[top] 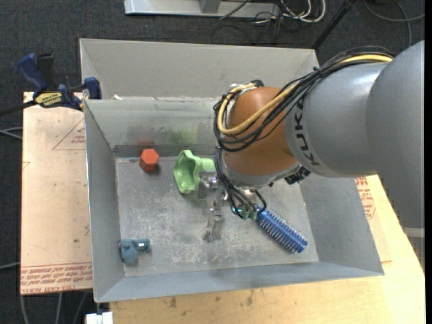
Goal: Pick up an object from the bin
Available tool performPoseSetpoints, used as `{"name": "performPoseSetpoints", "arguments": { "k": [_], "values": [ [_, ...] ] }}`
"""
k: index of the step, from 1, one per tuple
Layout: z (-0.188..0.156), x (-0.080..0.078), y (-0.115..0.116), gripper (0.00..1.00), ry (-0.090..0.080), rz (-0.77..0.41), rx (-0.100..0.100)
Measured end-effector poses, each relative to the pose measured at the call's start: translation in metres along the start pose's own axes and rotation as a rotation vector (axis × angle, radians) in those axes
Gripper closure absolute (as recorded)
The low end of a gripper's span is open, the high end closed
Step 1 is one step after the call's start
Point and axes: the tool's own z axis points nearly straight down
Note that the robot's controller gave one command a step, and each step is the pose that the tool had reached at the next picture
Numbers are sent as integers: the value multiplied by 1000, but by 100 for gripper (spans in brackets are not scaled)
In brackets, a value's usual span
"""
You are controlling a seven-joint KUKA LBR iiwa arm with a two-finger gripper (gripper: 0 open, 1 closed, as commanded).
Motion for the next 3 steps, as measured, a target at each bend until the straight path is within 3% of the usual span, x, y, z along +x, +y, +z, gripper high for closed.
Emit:
{"name": "performPoseSetpoints", "arguments": {
  "k": [1, 2, 3],
  "values": [
    [-68, 16, 2, 0, -14, 0, -2],
    [37, -44, -4, 0, -4, 35, 0],
    [40, -72, -13, 0, -10, -231, 1]
  ]
}}
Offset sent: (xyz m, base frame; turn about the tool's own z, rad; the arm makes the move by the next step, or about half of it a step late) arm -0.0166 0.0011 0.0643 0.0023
